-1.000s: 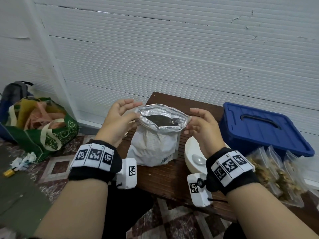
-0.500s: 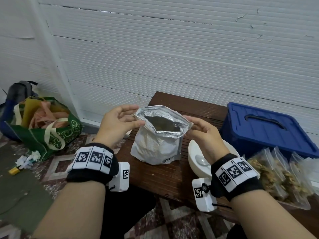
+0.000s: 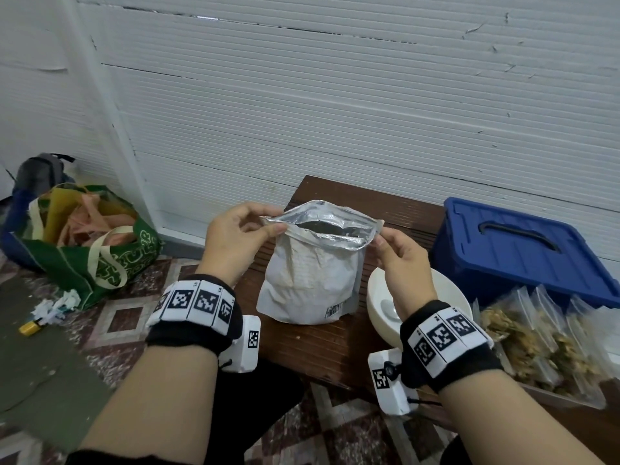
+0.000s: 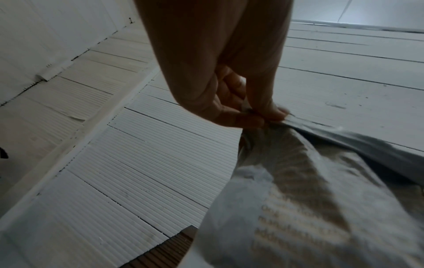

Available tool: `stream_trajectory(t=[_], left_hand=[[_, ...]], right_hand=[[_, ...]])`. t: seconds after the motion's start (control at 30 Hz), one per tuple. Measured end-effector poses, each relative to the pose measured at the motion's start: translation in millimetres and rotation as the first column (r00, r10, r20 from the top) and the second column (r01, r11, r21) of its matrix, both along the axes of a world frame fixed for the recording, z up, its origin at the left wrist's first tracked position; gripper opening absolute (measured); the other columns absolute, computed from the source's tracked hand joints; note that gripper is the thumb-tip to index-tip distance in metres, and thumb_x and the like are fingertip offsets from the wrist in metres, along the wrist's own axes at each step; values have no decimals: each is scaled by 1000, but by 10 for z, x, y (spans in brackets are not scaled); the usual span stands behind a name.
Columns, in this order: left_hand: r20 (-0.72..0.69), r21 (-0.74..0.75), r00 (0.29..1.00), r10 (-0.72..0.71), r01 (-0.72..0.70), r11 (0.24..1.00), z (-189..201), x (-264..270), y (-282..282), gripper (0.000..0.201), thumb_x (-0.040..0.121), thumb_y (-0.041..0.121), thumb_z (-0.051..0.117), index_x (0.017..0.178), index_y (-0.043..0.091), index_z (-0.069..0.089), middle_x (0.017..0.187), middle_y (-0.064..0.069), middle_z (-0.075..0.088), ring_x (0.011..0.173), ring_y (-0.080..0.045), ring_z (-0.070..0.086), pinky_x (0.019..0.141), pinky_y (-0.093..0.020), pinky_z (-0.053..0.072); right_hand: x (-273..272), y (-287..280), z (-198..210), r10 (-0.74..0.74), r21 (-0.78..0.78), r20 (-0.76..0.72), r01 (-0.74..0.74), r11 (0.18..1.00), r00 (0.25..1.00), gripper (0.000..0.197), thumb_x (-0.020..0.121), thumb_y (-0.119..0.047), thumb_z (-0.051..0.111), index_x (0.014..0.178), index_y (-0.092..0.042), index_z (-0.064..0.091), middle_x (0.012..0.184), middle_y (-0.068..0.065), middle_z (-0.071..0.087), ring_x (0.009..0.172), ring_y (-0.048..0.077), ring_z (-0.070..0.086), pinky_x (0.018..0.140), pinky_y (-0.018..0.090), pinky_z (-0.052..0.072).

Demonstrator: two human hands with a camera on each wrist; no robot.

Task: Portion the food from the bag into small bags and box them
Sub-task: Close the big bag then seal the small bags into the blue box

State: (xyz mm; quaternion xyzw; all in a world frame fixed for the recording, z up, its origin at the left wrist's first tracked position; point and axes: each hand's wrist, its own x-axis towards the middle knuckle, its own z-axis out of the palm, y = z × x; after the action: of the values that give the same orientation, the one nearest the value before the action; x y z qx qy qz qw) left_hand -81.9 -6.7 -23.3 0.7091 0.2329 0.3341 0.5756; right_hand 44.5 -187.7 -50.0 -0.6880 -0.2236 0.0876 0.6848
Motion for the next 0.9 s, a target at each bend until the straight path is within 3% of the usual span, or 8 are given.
stream_trajectory(t=[0.13, 0.23, 0.4, 0.47, 0.6, 0.77, 0.83, 0.9], left_hand=[[18, 7, 999, 38, -38, 999, -22, -19, 64, 14, 79, 10, 75, 88, 18, 71, 75, 6, 62, 68, -4, 56, 60, -8, 45], [70, -47, 996, 46, -43, 998, -25, -44, 103, 19, 79, 9, 75, 88, 24, 67, 75, 8, 63, 69, 0, 58, 65, -8, 45], [141, -121, 990, 22, -5, 993, -18, -34, 105, 25, 83, 2, 69, 92, 23, 60, 89, 1, 66, 80, -3, 64, 71, -11, 49], [154, -140, 988, 25, -3, 990, -25, -21, 110, 26, 83, 0, 67, 93, 22, 58, 86, 2, 65, 78, -2, 64, 71, -11, 49], [172, -145, 985, 19, 6, 989, -38, 0, 113, 27, 84, -1, 66, 94, 22, 55, 85, 3, 63, 74, 1, 64, 70, -12, 49], [175, -148, 984, 30, -4, 989, -67, 9, 113, 25, 83, 5, 69, 92, 23, 54, 76, 6, 58, 78, -10, 64, 80, -25, 52], [153, -131, 988, 31, -10, 991, -78, 8, 124, 23, 82, 11, 71, 91, 25, 56, 73, 8, 56, 79, -13, 63, 82, -29, 52], [146, -118, 989, 2, 16, 993, -76, 4, 125, 20, 83, 12, 71, 90, 25, 57, 73, 9, 56, 75, -9, 64, 77, -25, 52]], right_hand=[[22, 40, -20, -89, -33, 15, 89, 995, 996, 31, 97, -6, 49, 83, -28, 66, 87, -8, 70, 85, 13, 62, 83, 33, 48], [17, 44, -12, -138, -111, 83, 147, 983, 987, 30, 96, -10, 51, 78, -29, 64, 84, -9, 67, 86, 14, 60, 84, 33, 46], [3, 65, 47, -170, -157, 116, 187, 970, 979, 20, 97, -10, 49, 86, -19, 64, 83, -6, 64, 85, 13, 57, 83, 30, 44], [5, 72, 55, -170, -170, 117, 188, 967, 979, 19, 97, -11, 48, 86, -16, 63, 80, -6, 61, 81, 12, 54, 80, 29, 42], [-6, 68, 61, -153, -174, 100, 169, 970, 983, 30, 97, -10, 47, 70, -23, 54, 69, -10, 52, 67, 6, 45, 66, 23, 37], [-41, 32, 102, -73, -44, -17, 72, 996, 997, 23, 96, -9, 49, 78, -17, 60, 78, -8, 61, 73, 5, 54, 69, 19, 43], [-51, 16, 107, -18, 16, -54, 18, 1000, 998, 15, 95, -12, 53, 85, -14, 64, 85, -4, 66, 80, 9, 60, 73, 23, 50], [-40, -3, 93, -15, 27, -30, 16, 1000, 999, 11, 94, -18, 58, 86, -16, 65, 87, 0, 67, 82, 14, 62, 78, 31, 52]])
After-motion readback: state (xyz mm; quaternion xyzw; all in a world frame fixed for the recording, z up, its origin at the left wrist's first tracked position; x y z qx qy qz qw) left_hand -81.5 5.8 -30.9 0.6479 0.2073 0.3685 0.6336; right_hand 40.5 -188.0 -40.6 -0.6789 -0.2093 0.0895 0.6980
